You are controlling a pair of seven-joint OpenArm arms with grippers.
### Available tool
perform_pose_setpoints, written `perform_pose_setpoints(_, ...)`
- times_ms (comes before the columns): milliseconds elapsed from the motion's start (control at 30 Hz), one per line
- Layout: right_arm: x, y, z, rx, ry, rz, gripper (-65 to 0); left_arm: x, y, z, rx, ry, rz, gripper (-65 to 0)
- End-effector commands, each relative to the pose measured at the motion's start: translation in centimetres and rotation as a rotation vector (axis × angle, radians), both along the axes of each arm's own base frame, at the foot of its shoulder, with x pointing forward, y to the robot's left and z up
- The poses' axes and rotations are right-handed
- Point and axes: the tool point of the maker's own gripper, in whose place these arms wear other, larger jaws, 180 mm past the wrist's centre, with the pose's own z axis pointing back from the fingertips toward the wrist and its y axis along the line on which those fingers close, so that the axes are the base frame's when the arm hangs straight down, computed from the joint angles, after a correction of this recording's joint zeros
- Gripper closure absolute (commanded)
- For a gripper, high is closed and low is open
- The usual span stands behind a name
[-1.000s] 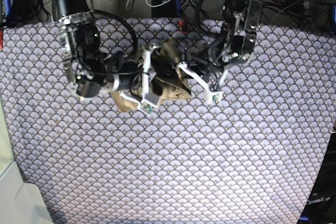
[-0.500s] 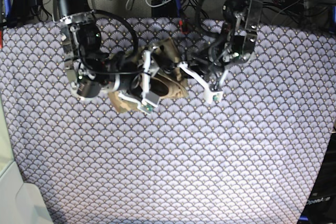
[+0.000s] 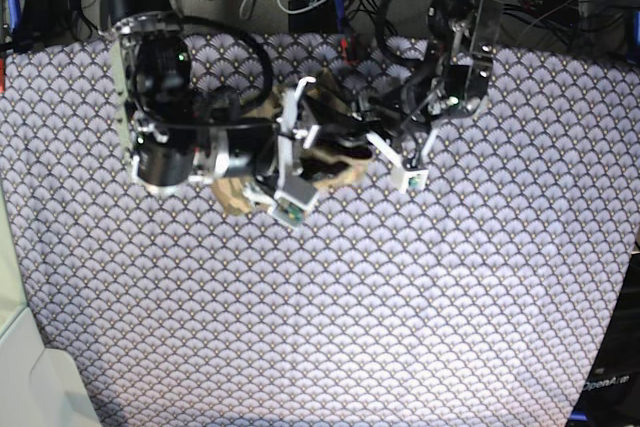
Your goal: Fold the T-shirt properly
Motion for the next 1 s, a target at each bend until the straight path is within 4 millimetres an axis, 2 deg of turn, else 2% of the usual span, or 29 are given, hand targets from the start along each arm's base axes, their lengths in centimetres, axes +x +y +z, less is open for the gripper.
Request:
perform_pose_setpoints(0, 0.4, 0.0, 1.2, 0.025, -0.038, 0.003, -31.8, 0.9, 0.1, 0.9, 0.002, -0.038, 0.005, -0.4)
perform_pose_setpoints(167, 0.0, 0.0, 0.6, 0.025, -0.017, 0.002, -31.8, 0.9, 0.1, 0.9, 0.002, -0.039, 0.003, -0.4)
perform_pose_setpoints(367, 0.2, 0.0, 1.0, 0.027, -0.03, 0.002, -31.8, 0.6, 0.6, 1.7, 0.015, -0.049, -0.014, -0.4)
perform_pose_setpoints(500, -0.3, 0.6, 2.5, 0.109, -0.023, 0.027, -31.8, 0.5, 0.6, 2.9, 0.021, -0.052, -0.038, -0.4)
perform_pose_setpoints(667, -0.3, 0.9, 3.3, 0.156, -0.021, 0.032, -31.8, 0.6, 1.4, 3.1, 0.041, -0.06, -0.041, -0.7)
perform_pose_setpoints(733, -0.3, 1.0, 3.4, 0.161, -0.022, 0.03, -31.8, 0.5, 1.4, 3.1, 0.041, -0.057, -0.041, -4.9)
perform_pose_setpoints(767, -0.2, 0.9, 3.4, 0.161, -0.022, 0.027, -31.8, 0.4, 1.4, 3.0, 0.041, -0.054, -0.041, -9.0)
perform_pose_setpoints(867, 0.5, 0.2, 3.6, 0.166, -0.029, -0.007, -31.9, 0.1, 1.4, 2.8, 0.042, -0.053, -0.037, -24.0)
perform_pose_setpoints(967, 2.2, -1.5, 4.1, 0.169, -0.05, -0.076, -31.9, 0.2, 1.4, 2.8, 0.04, -0.055, -0.036, -38.2)
